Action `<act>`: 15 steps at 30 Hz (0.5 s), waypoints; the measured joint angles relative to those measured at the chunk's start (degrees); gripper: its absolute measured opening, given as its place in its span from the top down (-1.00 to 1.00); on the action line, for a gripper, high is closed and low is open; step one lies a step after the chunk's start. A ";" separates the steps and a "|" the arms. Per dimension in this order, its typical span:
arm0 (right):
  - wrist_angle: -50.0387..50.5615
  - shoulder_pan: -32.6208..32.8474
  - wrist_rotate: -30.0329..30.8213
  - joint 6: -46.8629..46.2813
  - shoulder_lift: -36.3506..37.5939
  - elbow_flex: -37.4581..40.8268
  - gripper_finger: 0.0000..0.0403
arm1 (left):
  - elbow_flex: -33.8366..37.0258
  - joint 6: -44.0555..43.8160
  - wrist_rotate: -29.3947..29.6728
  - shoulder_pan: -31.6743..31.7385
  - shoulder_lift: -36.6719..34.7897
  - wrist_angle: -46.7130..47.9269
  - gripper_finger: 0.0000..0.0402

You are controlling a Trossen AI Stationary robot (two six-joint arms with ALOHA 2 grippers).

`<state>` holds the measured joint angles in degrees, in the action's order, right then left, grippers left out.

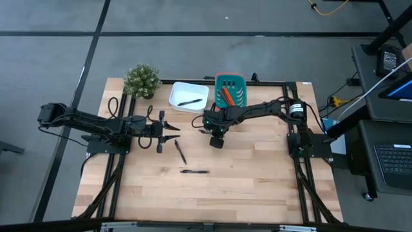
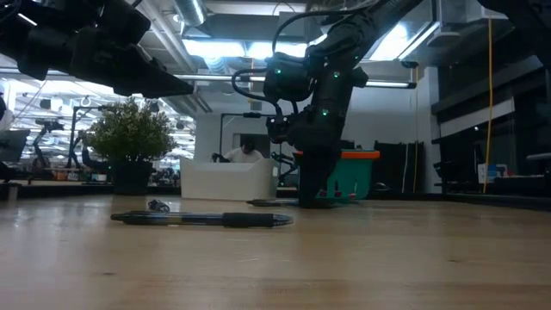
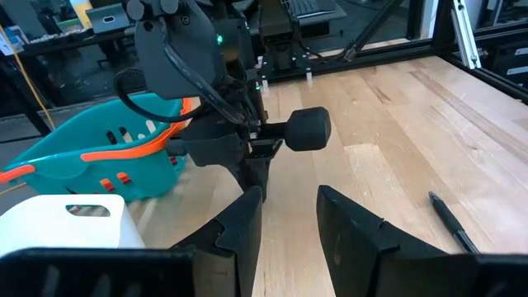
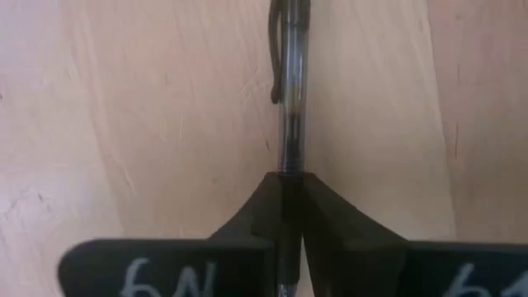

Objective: Sort pens & pencils
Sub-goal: Put the top right black pen into the white bin

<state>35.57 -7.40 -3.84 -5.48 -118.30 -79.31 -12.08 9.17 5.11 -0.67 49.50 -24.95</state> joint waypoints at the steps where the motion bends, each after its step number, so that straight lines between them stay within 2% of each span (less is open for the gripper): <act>1: 0.19 0.00 0.00 -0.02 0.00 0.00 0.86 | 0.00 0.00 0.00 0.00 0.00 0.02 0.44; 8: 0.33 0.10 -0.15 -0.21 0.00 0.00 0.81 | 0.00 0.00 0.00 0.00 0.00 0.00 0.44; 15: 0.42 1.07 0.09 1.36 0.00 0.00 0.86 | 0.00 0.42 0.01 0.00 0.00 0.00 0.44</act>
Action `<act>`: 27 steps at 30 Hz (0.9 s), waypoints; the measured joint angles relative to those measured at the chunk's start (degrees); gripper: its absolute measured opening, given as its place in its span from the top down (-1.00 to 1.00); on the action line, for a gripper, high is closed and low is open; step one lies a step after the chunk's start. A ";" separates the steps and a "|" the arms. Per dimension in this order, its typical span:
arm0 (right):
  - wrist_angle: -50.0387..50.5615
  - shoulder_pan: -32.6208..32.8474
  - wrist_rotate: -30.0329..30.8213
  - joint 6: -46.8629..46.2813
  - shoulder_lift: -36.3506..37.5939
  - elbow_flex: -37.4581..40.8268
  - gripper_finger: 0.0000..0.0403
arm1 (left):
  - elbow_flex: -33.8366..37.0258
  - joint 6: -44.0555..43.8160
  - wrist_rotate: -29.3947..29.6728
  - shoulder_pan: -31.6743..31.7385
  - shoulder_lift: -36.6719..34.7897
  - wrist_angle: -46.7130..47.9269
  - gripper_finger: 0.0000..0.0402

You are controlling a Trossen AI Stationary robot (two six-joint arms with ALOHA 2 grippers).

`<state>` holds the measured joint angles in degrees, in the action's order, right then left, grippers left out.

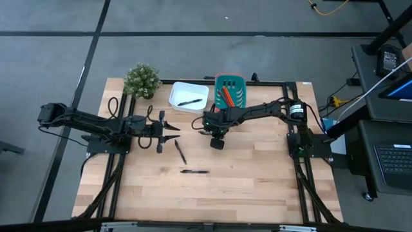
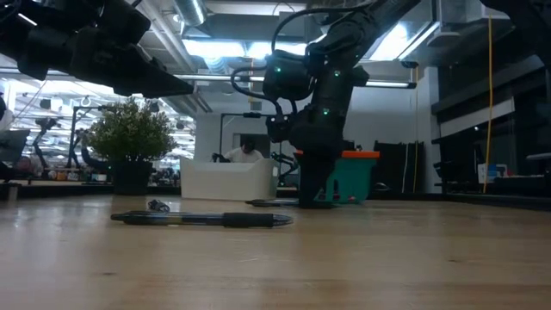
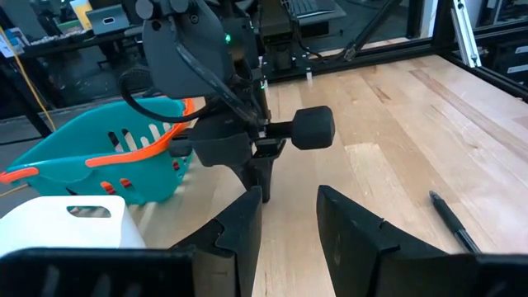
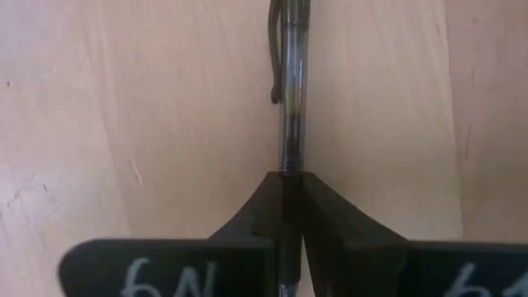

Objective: Sort pens & pencils
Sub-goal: Put the top right black pen into the white bin

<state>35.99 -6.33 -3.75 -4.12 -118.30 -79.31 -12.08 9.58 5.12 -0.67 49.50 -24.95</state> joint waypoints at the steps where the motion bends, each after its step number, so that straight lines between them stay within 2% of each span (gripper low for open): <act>1: 0.00 0.18 0.00 -0.02 0.00 0.00 0.86 | 0.00 0.00 -0.01 0.00 0.00 0.00 0.44; 10: 0.05 1.72 0.47 -0.93 0.00 0.02 0.86 | -0.01 0.00 -0.01 0.00 0.00 0.02 0.44; 14: 0.29 3.00 2.92 -0.67 -0.01 -0.19 0.86 | -0.02 0.00 0.01 0.00 0.00 0.00 0.44; 21: 3.30 5.27 2.22 1.68 -0.39 -4.55 0.86 | -0.02 -0.02 0.01 0.00 0.00 0.02 0.44; 27: 5.59 5.51 4.64 3.01 -0.30 -6.84 0.86 | -0.03 0.00 0.01 0.00 0.00 0.00 0.44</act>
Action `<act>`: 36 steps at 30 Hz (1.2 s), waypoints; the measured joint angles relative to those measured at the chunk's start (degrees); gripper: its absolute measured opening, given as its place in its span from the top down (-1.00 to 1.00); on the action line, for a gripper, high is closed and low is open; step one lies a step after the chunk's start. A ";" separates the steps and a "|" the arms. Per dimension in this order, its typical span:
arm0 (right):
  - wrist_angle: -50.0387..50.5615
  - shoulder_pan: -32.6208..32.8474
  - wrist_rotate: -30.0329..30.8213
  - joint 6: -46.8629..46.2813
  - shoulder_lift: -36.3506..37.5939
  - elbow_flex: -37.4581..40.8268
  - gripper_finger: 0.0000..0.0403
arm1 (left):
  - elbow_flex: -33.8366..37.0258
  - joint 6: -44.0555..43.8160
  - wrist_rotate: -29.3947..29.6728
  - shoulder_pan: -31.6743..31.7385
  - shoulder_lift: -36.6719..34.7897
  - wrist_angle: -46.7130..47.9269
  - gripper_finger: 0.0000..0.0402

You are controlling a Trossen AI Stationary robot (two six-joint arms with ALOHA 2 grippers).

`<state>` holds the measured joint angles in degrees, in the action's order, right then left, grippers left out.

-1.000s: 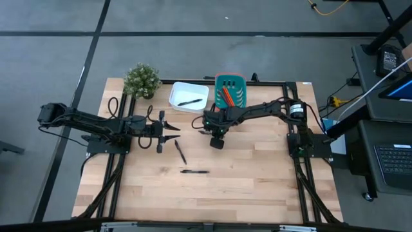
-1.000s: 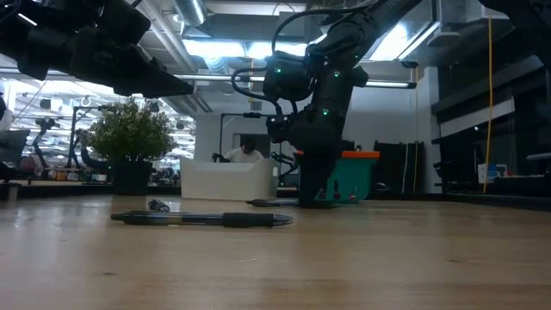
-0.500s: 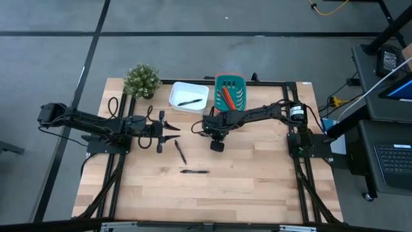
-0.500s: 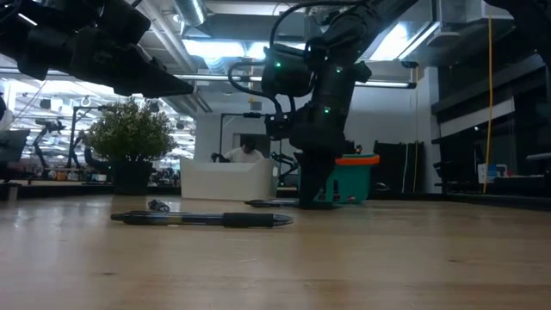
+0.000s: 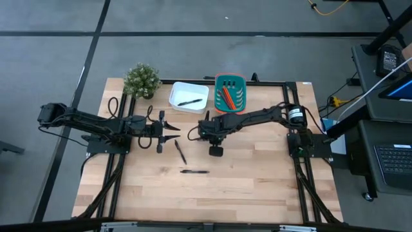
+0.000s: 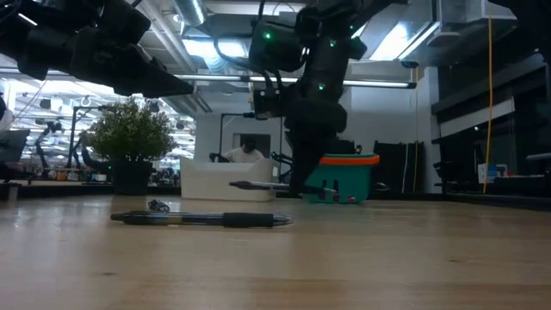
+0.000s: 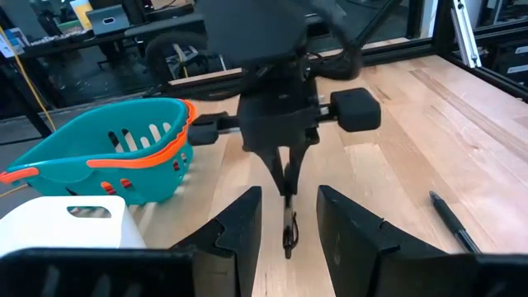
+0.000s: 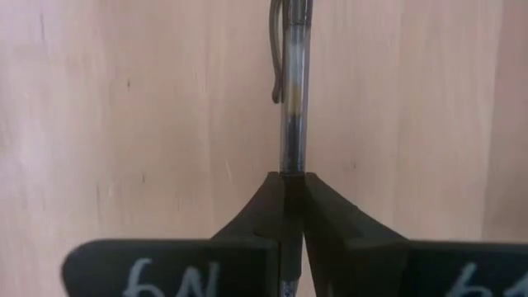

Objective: Sort pens & pencils
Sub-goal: Put the top right black pen into the white bin

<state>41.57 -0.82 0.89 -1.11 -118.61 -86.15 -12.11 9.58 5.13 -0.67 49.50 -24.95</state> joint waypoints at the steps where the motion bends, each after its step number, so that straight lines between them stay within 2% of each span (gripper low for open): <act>1: 0.62 0.02 0.67 0.06 0.02 -0.42 0.86 | 0.01 0.00 0.00 0.00 0.00 0.00 0.44; 26: 18.53 0.59 4.11 1.69 0.20 -17.37 0.87 | 0.01 0.04 0.00 0.00 0.00 -0.37 0.44; 36: 25.16 3.14 10.68 2.78 0.27 -25.69 0.89 | 0.01 1.53 0.00 0.00 0.00 -0.42 0.44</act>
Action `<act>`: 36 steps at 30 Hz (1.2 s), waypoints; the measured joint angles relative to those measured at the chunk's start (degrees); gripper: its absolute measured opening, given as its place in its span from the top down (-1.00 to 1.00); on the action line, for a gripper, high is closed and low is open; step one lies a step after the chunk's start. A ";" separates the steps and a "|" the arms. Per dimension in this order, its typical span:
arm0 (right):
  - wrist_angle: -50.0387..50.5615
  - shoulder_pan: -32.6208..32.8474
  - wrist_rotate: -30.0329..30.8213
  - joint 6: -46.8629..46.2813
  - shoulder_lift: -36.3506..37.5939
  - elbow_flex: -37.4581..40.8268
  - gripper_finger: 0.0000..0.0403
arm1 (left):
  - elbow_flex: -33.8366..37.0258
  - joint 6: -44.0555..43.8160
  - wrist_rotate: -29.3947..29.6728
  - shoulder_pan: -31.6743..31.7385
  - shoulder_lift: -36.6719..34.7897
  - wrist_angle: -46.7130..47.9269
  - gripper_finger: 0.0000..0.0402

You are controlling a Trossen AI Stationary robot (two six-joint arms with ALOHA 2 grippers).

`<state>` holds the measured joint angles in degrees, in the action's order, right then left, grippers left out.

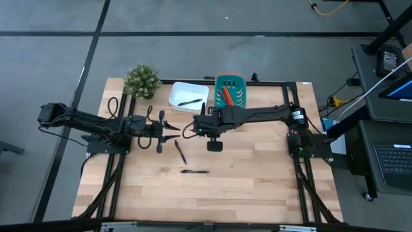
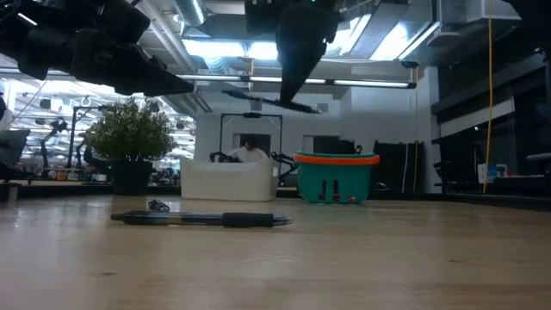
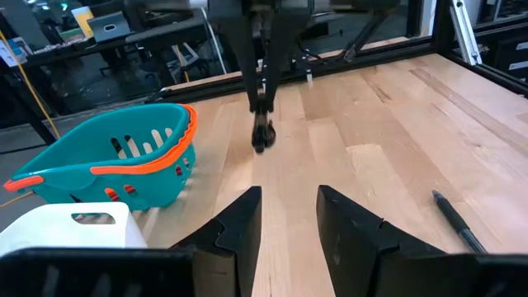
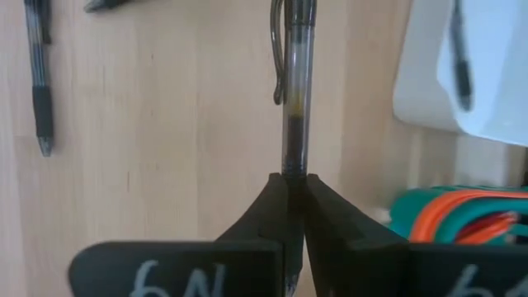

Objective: Sort pens & pencils
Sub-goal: Put the top right black pen into the white bin

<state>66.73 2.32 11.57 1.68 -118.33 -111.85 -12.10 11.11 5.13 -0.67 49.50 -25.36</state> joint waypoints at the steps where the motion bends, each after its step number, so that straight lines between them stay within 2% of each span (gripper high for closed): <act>1: 0.41 0.25 0.71 0.05 0.01 -0.47 0.89 | 0.00 0.00 0.00 0.00 0.00 -0.02 0.44; 6: 1.40 0.58 2.31 -1.55 0.81 -0.36 0.89 | 0.00 0.00 0.00 0.00 0.00 -0.02 0.44; 9: 2.61 0.52 2.35 -4.11 1.08 -0.32 1.00 | 0.00 -0.04 -0.02 0.00 0.00 -0.01 0.44; 23: 5.11 0.81 2.10 -7.67 1.10 -0.23 0.99 | 0.00 -0.37 -0.04 -1.60 0.02 -0.37 0.44; 31: 7.21 1.46 5.05 -11.90 1.15 -0.05 0.95 | 0.00 -0.47 -0.04 -1.60 0.02 -0.37 0.44; 36: 6.53 3.23 13.97 -15.03 1.76 5.99 0.88 | 0.00 -1.37 -0.04 -1.60 0.02 -0.37 0.44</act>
<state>73.26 5.55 25.54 -13.36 -116.57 -105.86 -12.10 9.75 5.08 -2.26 49.52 -25.74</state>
